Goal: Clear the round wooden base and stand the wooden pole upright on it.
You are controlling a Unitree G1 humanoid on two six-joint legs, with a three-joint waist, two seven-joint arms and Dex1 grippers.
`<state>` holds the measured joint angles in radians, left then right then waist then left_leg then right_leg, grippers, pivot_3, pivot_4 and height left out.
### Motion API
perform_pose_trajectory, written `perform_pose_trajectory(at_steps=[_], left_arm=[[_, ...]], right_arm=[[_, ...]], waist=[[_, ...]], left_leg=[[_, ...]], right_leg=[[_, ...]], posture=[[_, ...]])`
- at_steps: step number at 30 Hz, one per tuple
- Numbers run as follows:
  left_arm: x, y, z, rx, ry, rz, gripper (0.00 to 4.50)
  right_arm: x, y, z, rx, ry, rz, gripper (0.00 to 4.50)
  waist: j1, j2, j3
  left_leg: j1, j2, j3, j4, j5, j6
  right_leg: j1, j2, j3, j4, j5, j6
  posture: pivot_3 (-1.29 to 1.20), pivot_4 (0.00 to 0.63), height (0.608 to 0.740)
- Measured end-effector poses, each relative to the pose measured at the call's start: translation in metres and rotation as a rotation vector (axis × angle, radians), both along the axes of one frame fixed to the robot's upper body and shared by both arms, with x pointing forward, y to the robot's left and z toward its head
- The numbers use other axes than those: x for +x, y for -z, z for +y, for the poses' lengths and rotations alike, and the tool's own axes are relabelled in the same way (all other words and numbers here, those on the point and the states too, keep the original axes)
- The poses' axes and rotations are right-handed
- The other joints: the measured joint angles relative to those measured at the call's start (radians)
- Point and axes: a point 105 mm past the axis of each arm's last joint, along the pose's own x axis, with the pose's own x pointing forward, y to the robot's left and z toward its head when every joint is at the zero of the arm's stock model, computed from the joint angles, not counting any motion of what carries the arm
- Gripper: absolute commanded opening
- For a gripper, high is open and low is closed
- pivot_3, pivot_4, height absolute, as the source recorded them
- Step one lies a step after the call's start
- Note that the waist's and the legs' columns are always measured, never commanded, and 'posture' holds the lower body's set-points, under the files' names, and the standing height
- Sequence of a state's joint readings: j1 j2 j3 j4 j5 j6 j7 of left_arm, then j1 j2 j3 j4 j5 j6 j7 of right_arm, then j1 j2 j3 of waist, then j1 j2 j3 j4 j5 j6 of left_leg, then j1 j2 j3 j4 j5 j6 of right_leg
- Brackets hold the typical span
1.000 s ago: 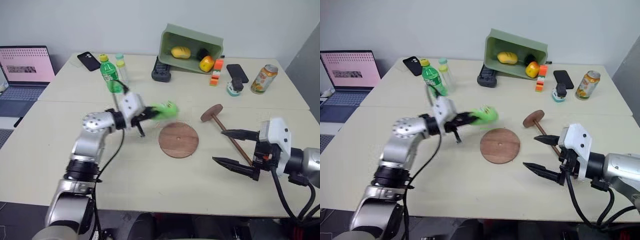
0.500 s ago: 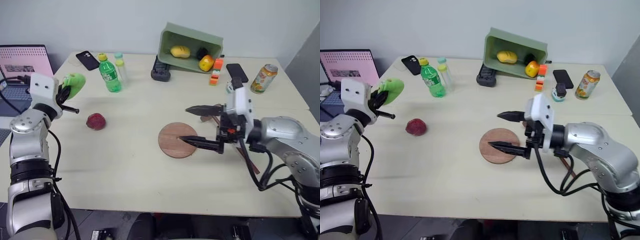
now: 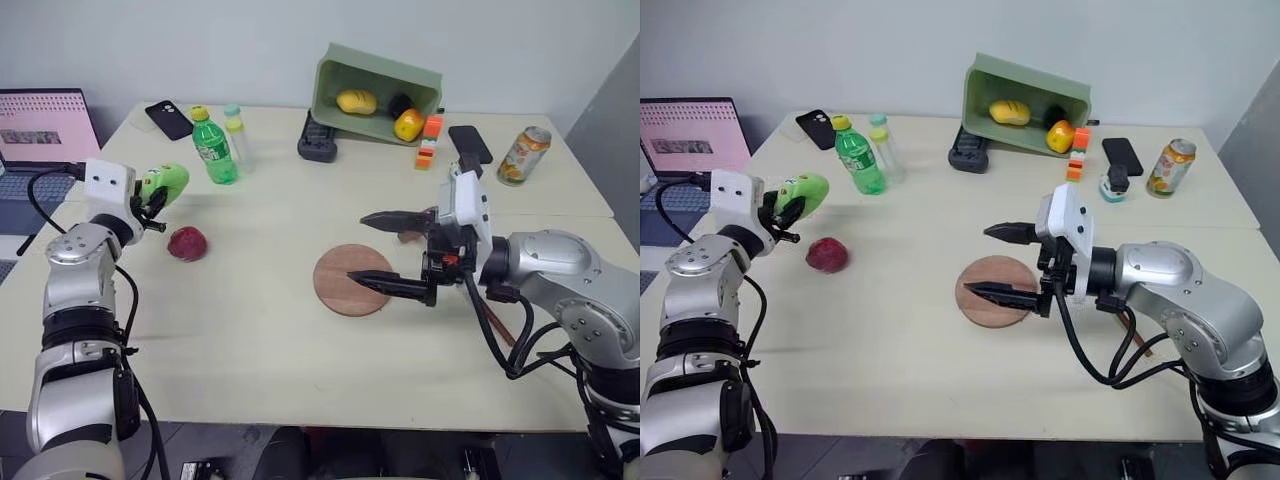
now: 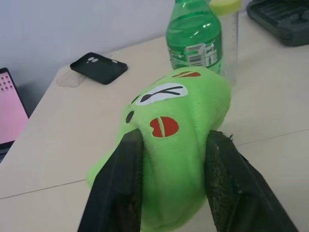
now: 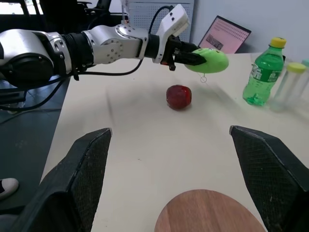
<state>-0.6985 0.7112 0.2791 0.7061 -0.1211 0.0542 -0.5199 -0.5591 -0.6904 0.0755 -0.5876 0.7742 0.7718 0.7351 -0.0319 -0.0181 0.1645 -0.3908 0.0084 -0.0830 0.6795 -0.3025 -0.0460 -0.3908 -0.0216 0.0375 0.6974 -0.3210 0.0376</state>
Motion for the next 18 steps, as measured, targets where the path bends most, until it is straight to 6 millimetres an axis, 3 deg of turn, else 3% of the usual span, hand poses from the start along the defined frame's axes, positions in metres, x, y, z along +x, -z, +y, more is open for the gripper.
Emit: perform_pose_trajectory(at_steps=[5,10,15,18], left_arm=[[-0.003,-0.018,-0.012,0.001,0.059,-0.057,3.40],[-0.006,-0.014,-0.013,-0.035,0.066,-0.043,4.44],[-0.009,-0.025,-0.011,-0.117,0.068,-0.094,4.44],[-0.015,-0.041,-0.027,-0.140,0.158,-0.149,4.44]], right_arm=[[0.002,-0.001,-0.004,-0.004,0.020,-0.008,4.11],[0.002,0.003,-0.007,-0.017,0.025,0.003,4.11],[0.002,0.004,-0.008,-0.024,0.027,-0.001,4.11],[0.004,0.004,-0.011,-0.037,0.047,-0.014,4.11]], waist=[[0.000,0.000,0.000],[0.000,0.000,0.000],[0.000,0.000,0.000],[0.002,0.000,0.000]], left_leg=[[0.000,0.000,0.000,0.000,0.000,0.000],[0.000,0.000,0.000,0.000,0.000,0.000],[0.000,0.000,0.000,0.000,0.000,0.000],[0.000,0.000,0.000,0.000,0.000,0.000]], right_leg=[[0.000,0.000,0.001,0.000,0.000,0.000],[0.000,0.000,0.000,0.000,0.000,0.000],[0.000,0.000,0.000,0.000,0.000,0.000],[0.000,-0.001,0.001,0.000,0.000,0.000]], posture=[[0.00,0.150,0.740],[0.00,0.150,0.740],[0.00,0.150,0.740],[0.00,0.150,0.740]])
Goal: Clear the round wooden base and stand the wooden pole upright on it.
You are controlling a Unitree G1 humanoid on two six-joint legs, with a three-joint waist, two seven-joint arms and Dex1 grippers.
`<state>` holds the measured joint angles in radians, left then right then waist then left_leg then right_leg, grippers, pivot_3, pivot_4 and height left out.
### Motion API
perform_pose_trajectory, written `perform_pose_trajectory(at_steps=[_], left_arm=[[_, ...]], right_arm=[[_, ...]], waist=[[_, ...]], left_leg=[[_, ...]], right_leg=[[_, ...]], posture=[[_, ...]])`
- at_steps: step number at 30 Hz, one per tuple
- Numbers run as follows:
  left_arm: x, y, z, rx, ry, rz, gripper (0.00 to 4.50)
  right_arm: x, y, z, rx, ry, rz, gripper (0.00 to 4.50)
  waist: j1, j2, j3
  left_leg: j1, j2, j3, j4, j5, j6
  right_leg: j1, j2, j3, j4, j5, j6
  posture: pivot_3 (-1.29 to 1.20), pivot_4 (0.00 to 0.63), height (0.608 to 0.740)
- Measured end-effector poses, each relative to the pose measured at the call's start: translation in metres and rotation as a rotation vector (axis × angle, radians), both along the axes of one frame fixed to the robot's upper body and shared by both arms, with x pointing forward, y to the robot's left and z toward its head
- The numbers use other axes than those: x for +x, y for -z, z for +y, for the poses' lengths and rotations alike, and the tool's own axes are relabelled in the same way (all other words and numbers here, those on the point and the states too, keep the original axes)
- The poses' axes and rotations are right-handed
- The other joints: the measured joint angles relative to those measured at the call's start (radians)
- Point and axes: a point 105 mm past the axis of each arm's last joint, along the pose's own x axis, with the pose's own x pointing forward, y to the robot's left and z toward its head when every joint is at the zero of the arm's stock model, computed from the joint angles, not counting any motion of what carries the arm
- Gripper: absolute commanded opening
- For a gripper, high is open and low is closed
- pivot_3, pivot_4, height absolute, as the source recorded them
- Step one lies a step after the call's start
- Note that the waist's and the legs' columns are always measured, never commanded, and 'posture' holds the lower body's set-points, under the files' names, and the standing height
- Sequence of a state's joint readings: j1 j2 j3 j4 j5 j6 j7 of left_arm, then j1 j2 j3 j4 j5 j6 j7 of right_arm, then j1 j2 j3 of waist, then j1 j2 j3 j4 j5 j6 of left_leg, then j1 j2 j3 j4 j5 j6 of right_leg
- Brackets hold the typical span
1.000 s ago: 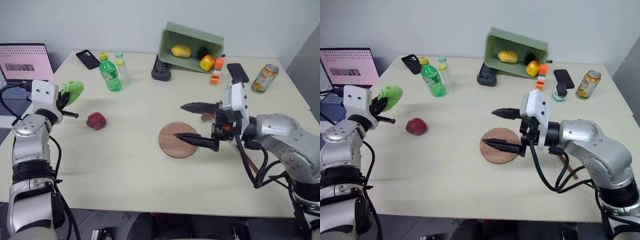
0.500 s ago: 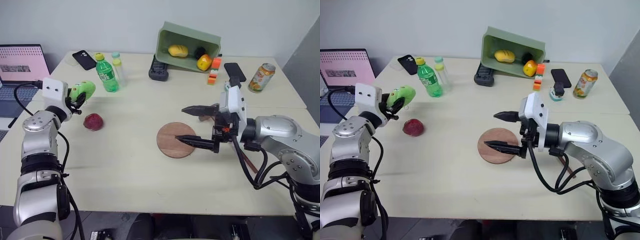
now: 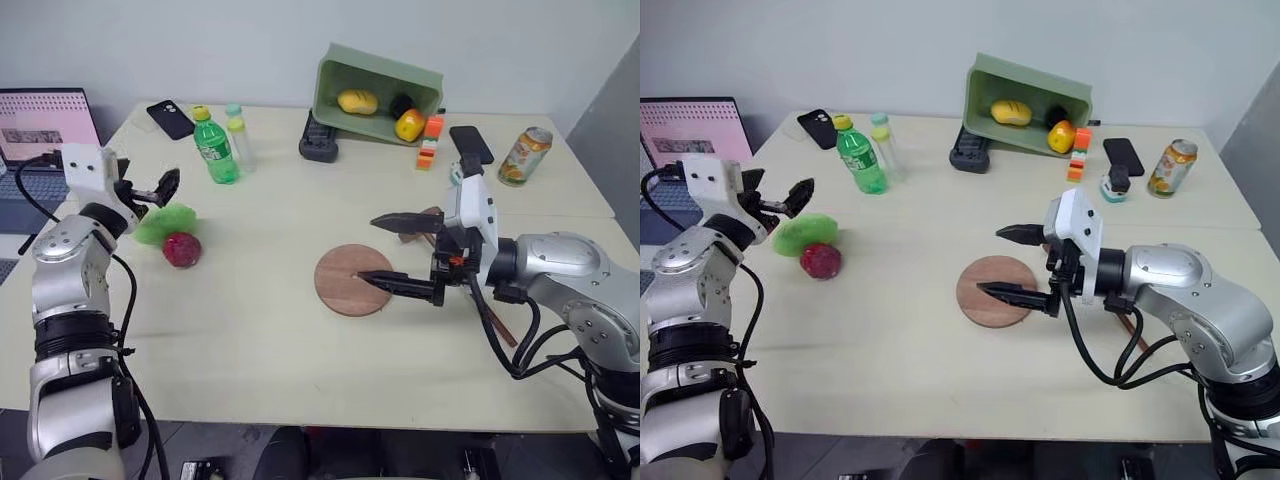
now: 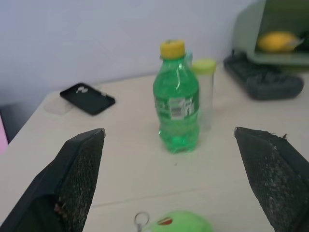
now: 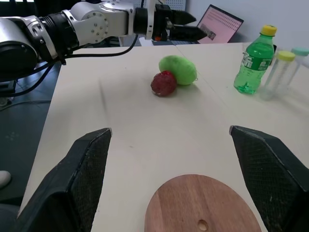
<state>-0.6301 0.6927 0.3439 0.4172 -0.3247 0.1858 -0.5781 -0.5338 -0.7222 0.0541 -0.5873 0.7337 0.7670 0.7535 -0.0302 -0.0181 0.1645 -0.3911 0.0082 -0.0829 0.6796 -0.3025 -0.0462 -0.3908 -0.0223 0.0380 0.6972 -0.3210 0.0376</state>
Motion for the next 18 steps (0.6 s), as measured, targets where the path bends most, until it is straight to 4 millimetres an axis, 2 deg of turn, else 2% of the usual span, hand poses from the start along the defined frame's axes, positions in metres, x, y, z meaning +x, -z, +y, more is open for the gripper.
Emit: perform_pose_trajectory(at_steps=[2,5,7,10,11,12,13,15,18], left_arm=[[-0.006,-0.010,-0.025,0.044,0.117,-0.017,4.44],[-0.020,-0.009,-0.070,0.157,0.328,0.014,4.44],[-0.027,0.002,-0.082,0.231,0.396,0.081,4.44],[-0.047,0.022,-0.111,0.374,0.565,0.197,4.44],[-0.068,0.031,-0.135,0.418,0.722,0.261,4.44],[-0.073,0.033,-0.140,0.425,0.756,0.272,4.44],[-0.087,0.037,-0.156,0.433,0.860,0.292,4.44],[-0.106,0.042,-0.171,0.442,0.987,0.330,4.44],[-0.116,0.045,-0.180,0.464,1.054,0.350,4.44]], right_arm=[[0.004,0.000,-0.006,-0.010,0.038,-0.013,4.11],[0.008,0.000,-0.018,-0.035,0.100,-0.033,4.11],[0.009,0.003,-0.024,-0.048,0.123,-0.027,4.11],[0.017,0.014,-0.045,-0.132,0.268,0.010,4.11],[0.026,0.020,-0.060,-0.206,0.396,0.019,4.11],[0.027,0.021,-0.063,-0.224,0.423,0.019,4.11],[0.035,0.023,-0.075,-0.270,0.513,0.006,4.11],[0.044,0.030,-0.087,-0.324,0.614,0.012,4.11],[0.052,0.043,-0.092,-0.363,0.653,0.077,4.11]], waist=[[0.003,0.000,0.000],[0.003,0.000,0.000],[0.000,0.000,0.000],[-0.002,0.001,0.001],[-0.002,0.001,0.001],[-0.002,0.001,0.001],[-0.001,0.002,0.001],[-0.002,0.002,0.001],[-0.002,0.003,0.002]], left_leg=[[-0.001,-0.001,0.000,0.000,0.000,0.000],[0.000,0.000,0.000,0.000,0.000,0.000],[0.000,0.001,0.000,0.000,0.000,0.000],[0.001,0.001,0.002,-0.001,0.000,0.000],[0.000,0.001,0.002,-0.001,0.000,0.000],[0.001,0.001,0.002,-0.001,0.000,0.000],[0.001,0.001,0.002,-0.001,0.000,0.000],[0.001,0.002,0.002,-0.001,0.000,0.001],[0.002,0.001,0.003,-0.001,0.000,0.001]], right_leg=[[0.000,0.000,0.000,-0.001,0.000,0.000],[0.001,0.000,0.001,0.000,0.000,0.000],[0.001,0.001,0.001,0.000,0.000,0.000],[0.000,0.001,0.002,0.000,0.000,0.000],[0.000,0.001,0.003,0.000,0.000,0.000],[0.000,0.001,0.003,0.000,0.000,0.000],[0.000,0.001,0.003,0.000,0.000,0.000],[0.000,0.002,0.004,0.000,0.000,0.000],[0.000,0.004,0.003,0.001,0.000,0.000]], posture=[[0.00,0.150,0.740],[0.00,0.150,0.740],[0.00,0.150,0.740],[0.00,0.150,0.740],[0.00,0.150,0.740],[0.00,0.150,0.740],[0.00,0.150,0.740],[0.00,0.150,0.740],[0.00,0.150,0.740]])
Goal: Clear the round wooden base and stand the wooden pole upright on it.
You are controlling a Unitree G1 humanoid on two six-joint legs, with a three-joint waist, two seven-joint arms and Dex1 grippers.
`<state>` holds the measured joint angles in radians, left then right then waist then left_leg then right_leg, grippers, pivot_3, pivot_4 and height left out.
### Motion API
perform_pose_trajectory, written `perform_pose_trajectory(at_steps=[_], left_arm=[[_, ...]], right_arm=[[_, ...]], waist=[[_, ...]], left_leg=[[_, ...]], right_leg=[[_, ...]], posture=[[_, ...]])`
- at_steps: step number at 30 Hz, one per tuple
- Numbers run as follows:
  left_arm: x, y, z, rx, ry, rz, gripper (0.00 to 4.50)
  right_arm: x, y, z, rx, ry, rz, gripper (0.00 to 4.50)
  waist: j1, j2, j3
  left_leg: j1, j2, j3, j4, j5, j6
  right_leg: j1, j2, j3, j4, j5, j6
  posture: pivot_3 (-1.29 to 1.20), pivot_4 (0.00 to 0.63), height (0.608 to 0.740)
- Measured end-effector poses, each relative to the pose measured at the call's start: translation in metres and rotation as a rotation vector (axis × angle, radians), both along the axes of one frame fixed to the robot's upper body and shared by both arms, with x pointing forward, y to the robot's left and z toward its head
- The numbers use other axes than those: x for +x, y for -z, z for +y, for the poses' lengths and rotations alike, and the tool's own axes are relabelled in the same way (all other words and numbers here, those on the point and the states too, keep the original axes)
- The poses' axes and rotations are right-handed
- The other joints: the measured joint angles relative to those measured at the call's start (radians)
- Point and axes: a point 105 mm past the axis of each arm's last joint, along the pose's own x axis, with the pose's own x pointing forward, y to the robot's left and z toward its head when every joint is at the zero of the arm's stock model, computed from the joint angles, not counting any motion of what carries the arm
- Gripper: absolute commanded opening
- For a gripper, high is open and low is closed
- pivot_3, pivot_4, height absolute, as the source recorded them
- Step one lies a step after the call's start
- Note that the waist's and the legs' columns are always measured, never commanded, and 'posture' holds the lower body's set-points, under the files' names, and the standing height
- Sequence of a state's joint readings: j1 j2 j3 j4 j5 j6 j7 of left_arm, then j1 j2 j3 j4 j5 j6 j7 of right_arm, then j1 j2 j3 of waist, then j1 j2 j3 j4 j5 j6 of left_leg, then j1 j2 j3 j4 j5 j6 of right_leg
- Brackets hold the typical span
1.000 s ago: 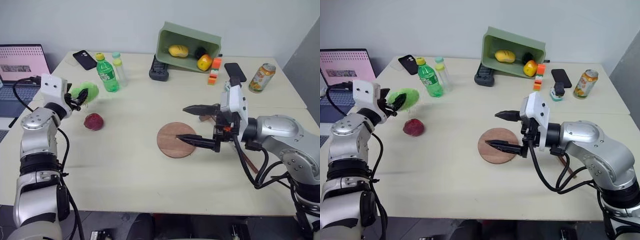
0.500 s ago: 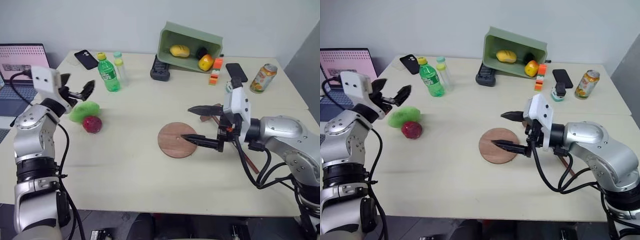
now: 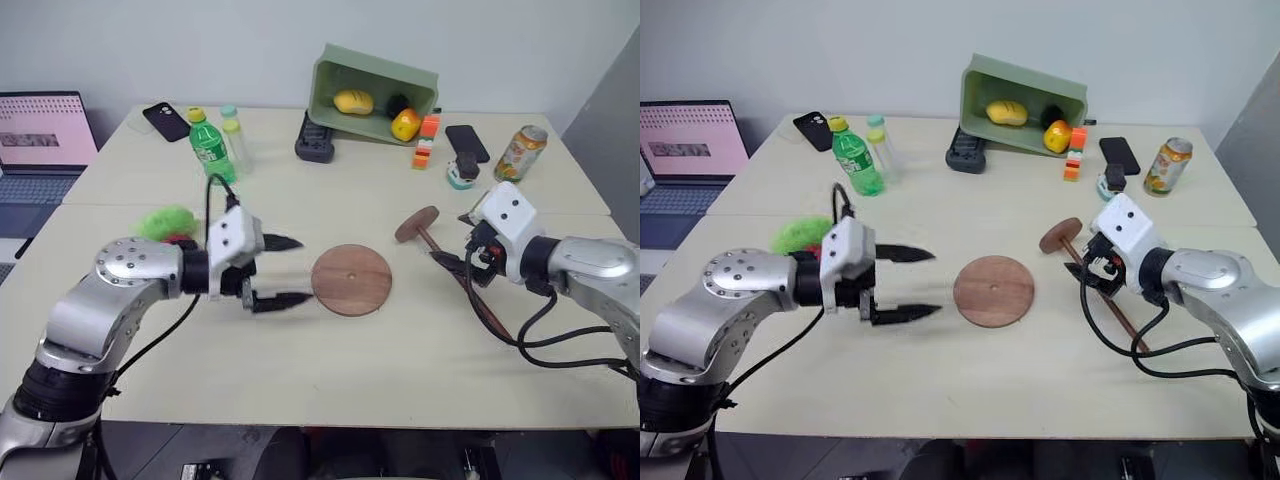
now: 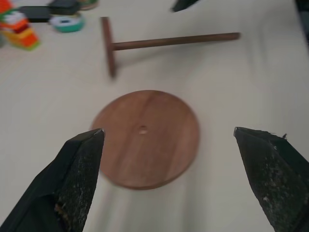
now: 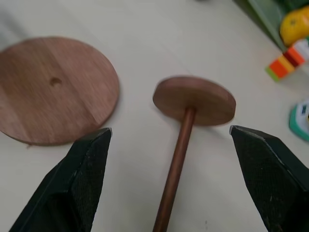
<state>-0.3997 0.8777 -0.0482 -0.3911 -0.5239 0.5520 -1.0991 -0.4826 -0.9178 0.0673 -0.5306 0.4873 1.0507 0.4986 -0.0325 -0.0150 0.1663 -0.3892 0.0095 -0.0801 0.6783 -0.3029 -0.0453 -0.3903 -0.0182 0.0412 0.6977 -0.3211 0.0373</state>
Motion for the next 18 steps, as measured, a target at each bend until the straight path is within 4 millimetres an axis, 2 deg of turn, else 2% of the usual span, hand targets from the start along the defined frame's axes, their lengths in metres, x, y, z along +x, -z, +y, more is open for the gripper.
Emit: perform_pose_trajectory(at_steps=[5,9,14,18], left_arm=[[0.000,0.008,-0.007,0.038,0.028,-0.022,4.44],[-0.001,0.013,-0.018,0.032,0.062,-0.053,4.44],[-0.002,0.014,-0.028,0.008,0.082,-0.093,4.44],[-0.002,0.017,-0.028,0.012,0.076,-0.110,4.44]], right_arm=[[0.023,0.012,-0.011,-0.043,0.091,0.094,4.11],[0.043,0.021,-0.012,-0.004,0.158,0.247,4.11],[0.056,0.034,-0.007,0.017,0.193,0.419,4.11],[0.062,0.043,-0.008,-0.005,0.207,0.514,4.11]], waist=[[0.000,0.000,0.000],[0.001,0.001,0.000],[0.001,0.001,0.000],[0.000,0.001,0.000]], left_leg=[[0.000,-0.001,0.001,0.000,0.000,0.000],[-0.001,-0.001,0.001,0.000,0.000,0.000],[-0.002,-0.001,0.001,0.000,0.000,0.000],[-0.002,-0.002,0.001,0.000,0.000,0.000]], right_leg=[[0.000,0.000,0.000,-0.001,0.000,0.000],[0.000,0.000,0.000,-0.001,0.000,0.000],[-0.001,0.000,0.000,-0.002,0.000,0.000],[-0.001,0.000,0.000,-0.001,0.000,0.000]], posture=[[0.00,0.150,0.740],[0.00,0.150,0.740],[0.00,0.150,0.740],[0.00,0.150,0.740]])
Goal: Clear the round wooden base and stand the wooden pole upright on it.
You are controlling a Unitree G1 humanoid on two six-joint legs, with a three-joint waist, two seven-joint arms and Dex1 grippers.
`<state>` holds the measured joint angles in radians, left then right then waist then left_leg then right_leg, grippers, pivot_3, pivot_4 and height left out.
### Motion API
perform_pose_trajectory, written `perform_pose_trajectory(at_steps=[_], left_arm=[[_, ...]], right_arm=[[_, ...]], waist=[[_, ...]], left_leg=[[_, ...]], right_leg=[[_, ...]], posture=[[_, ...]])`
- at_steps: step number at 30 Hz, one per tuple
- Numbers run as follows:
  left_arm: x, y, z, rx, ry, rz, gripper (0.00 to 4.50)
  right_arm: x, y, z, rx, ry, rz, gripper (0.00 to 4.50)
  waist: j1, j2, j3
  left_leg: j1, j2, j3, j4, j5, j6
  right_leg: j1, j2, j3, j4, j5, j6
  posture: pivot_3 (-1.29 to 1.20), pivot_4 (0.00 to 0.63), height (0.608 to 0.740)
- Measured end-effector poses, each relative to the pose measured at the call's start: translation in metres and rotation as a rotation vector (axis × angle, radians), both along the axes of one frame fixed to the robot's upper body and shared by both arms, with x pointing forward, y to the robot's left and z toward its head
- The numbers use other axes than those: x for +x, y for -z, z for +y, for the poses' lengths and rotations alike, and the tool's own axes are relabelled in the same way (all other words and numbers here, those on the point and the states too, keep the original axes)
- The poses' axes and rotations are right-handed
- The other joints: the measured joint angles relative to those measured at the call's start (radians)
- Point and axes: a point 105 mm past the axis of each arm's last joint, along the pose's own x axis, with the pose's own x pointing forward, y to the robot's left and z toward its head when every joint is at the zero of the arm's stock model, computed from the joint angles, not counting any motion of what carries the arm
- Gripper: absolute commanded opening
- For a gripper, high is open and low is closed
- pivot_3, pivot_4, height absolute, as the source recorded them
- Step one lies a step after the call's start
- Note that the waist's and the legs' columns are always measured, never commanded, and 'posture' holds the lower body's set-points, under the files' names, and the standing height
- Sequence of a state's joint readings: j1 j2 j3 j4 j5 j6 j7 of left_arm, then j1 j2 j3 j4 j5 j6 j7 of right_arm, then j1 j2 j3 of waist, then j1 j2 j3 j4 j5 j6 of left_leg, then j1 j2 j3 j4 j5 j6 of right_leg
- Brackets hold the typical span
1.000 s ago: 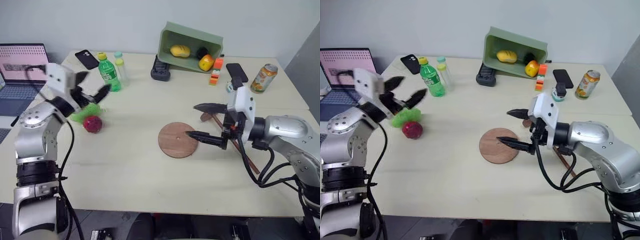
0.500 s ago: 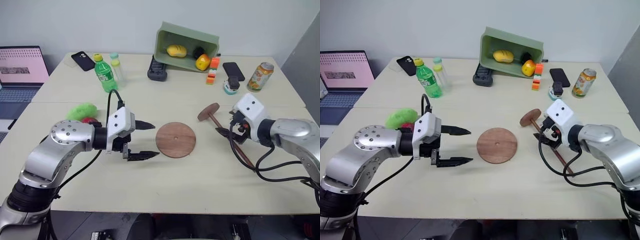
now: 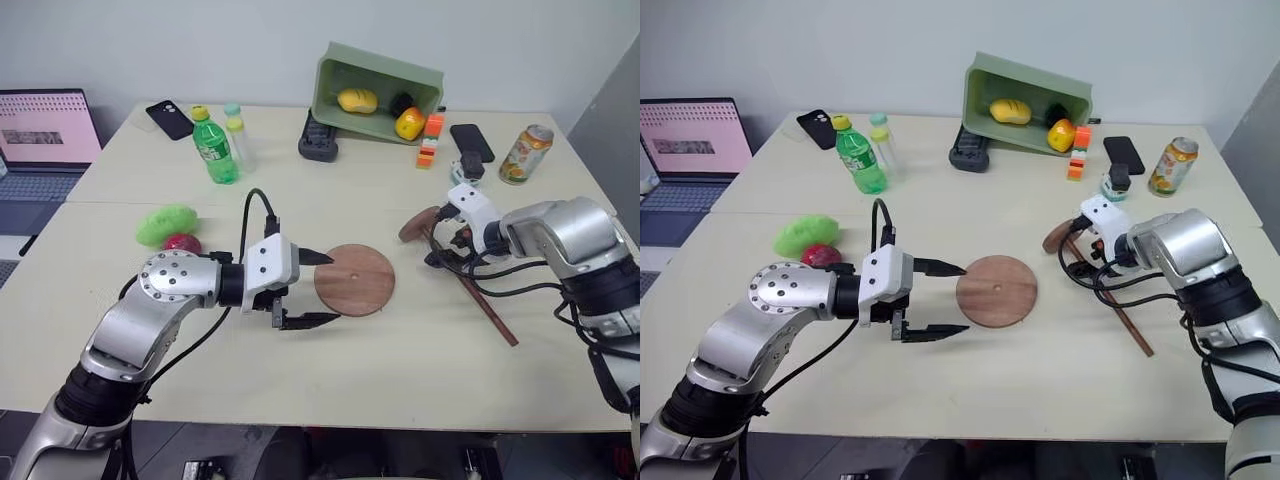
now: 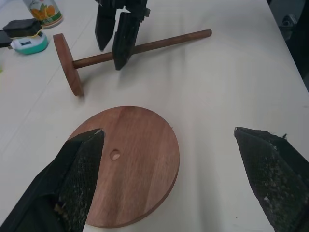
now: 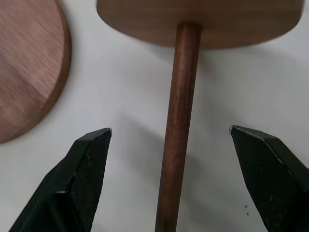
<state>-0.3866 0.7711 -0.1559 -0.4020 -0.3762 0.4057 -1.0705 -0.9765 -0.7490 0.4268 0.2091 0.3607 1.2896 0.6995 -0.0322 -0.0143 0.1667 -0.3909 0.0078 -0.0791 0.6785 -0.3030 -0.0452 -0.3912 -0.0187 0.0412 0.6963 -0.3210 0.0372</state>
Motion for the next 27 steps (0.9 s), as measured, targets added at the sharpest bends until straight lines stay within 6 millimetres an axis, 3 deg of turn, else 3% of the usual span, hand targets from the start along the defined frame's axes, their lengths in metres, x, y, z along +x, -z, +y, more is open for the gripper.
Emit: perform_pose_trajectory(at_steps=[3,18,25,27], left_arm=[[0.000,0.003,0.001,0.003,-0.008,-0.001,4.50],[-0.003,0.005,-0.005,-0.007,-0.005,-0.042,4.50],[-0.003,0.006,-0.007,0.000,0.010,-0.040,4.50],[-0.001,0.004,-0.006,-0.001,0.010,-0.041,4.50]], right_arm=[[0.002,0.002,-0.001,-0.005,-0.004,0.036,3.72],[0.005,0.011,0.003,0.042,0.002,0.179,0.29],[0.004,0.007,0.004,0.089,0.042,0.195,0.25],[0.003,-0.007,0.006,0.125,0.053,0.157,0.25]], waist=[[0.001,0.000,0.000],[0.000,0.000,0.000],[0.000,0.000,0.000],[0.000,0.001,0.000]], left_leg=[[0.000,0.000,-0.001,0.000,0.000,0.000],[-0.002,0.000,0.000,0.000,0.000,0.000],[-0.004,0.000,0.000,0.000,0.000,0.000],[-0.008,0.000,0.000,0.001,0.000,0.000]], right_leg=[[0.000,0.000,-0.001,0.000,0.000,0.000],[-0.003,-0.001,0.000,0.001,0.000,0.000],[-0.005,-0.001,0.000,0.002,0.000,0.000],[-0.010,-0.001,0.000,0.004,0.000,0.000]], posture=[[0.00,0.150,0.740],[0.00,0.150,0.740],[0.00,0.150,0.740],[0.00,0.150,0.740]])
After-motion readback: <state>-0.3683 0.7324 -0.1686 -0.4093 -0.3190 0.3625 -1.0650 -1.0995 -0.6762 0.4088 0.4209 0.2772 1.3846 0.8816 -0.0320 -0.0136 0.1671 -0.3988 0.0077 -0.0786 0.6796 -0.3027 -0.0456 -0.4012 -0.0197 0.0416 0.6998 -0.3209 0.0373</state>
